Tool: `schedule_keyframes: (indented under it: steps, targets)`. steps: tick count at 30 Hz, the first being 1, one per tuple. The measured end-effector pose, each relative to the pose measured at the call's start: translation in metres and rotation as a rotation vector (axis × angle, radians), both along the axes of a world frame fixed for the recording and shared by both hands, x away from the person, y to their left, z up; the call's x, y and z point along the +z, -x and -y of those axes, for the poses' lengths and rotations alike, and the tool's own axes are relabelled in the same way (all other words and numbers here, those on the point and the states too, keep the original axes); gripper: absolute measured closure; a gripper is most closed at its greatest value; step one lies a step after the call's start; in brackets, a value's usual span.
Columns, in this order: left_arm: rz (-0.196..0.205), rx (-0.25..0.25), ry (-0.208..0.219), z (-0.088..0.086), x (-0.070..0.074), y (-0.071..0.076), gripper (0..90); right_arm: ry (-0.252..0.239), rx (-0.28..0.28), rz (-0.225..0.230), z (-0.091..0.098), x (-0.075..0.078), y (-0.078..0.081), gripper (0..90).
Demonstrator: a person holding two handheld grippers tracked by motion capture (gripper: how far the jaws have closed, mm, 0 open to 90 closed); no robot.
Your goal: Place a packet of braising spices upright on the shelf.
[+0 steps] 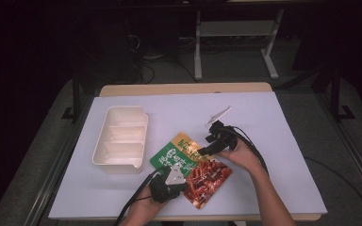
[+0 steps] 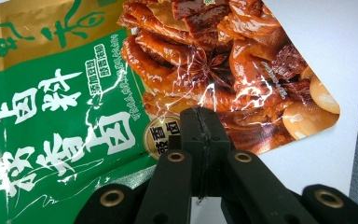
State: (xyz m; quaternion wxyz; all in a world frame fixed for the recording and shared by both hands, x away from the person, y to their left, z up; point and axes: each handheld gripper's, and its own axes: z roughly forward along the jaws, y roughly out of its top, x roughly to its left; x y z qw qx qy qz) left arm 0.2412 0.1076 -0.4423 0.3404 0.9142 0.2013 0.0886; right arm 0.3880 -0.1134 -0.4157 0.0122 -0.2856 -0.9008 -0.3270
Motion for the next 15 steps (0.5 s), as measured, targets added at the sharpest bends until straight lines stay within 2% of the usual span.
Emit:
schedule_keyframes:
  steps: [2, 5, 15]
  targets:
    - [-0.001, 0.001, 0.000, 0.000, 0.000, 0.000, 90.0, 0.007, -0.002, -0.012, 0.000, -0.003, -0.001, 32.2]
    - [0.008, -0.003, -0.008, 0.000, 0.001, 0.000, 90.0, 0.013, 0.000, -0.056, 0.000, -0.009, -0.005, 39.8]
    - [0.005, -0.002, -0.012, 0.001, 0.001, 0.000, 90.0, 0.039, -0.011, -0.121, 0.000, -0.018, -0.011, 55.4]
